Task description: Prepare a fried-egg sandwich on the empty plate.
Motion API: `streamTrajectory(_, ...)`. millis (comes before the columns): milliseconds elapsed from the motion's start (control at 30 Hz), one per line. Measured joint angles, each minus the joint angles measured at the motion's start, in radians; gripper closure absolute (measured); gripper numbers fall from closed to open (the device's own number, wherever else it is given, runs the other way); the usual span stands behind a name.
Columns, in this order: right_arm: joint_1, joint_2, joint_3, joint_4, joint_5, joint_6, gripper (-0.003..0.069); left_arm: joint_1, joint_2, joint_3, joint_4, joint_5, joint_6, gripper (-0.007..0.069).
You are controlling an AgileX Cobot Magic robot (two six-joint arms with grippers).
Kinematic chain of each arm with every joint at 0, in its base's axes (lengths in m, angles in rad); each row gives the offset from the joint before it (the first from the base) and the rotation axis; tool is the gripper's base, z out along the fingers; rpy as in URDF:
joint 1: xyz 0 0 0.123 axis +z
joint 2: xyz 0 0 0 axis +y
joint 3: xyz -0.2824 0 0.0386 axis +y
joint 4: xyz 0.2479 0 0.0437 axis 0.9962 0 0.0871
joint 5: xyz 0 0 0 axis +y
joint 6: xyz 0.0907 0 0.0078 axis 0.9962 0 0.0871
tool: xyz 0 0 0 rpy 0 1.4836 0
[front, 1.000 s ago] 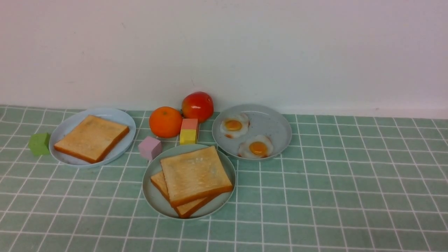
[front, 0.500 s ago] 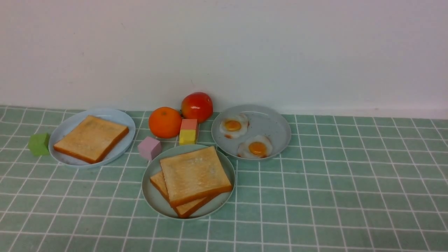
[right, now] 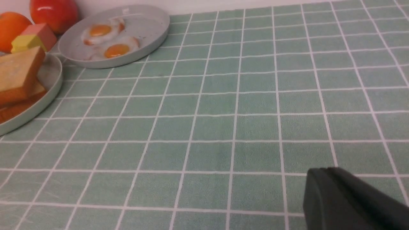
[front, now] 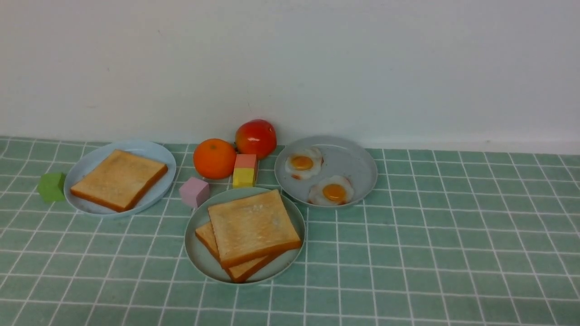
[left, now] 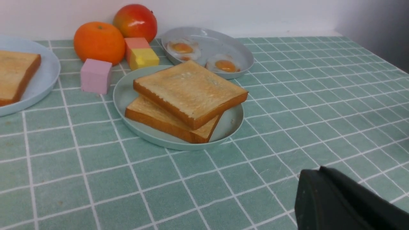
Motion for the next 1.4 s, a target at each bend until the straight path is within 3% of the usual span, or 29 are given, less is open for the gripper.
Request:
streamTrajectory(933,0.0,0.0,0.0,0.001,-0.001,0.0,0.0645,0.0,0.001,0.0,0.004,0.0,0.0,0.0608)
streamTrajectory(1267,0.0,0.0,0.0,0.001,-0.001,0.0,0.0642,0.001,0.001,0.0,0.12,0.0,0.023,0.0604)
streamTrajectory(1400,0.0,0.0,0.0,0.001,-0.001,0.0,0.0638,0.058,-0.001,0.0,0.077,0.0,0.023,0.0603)
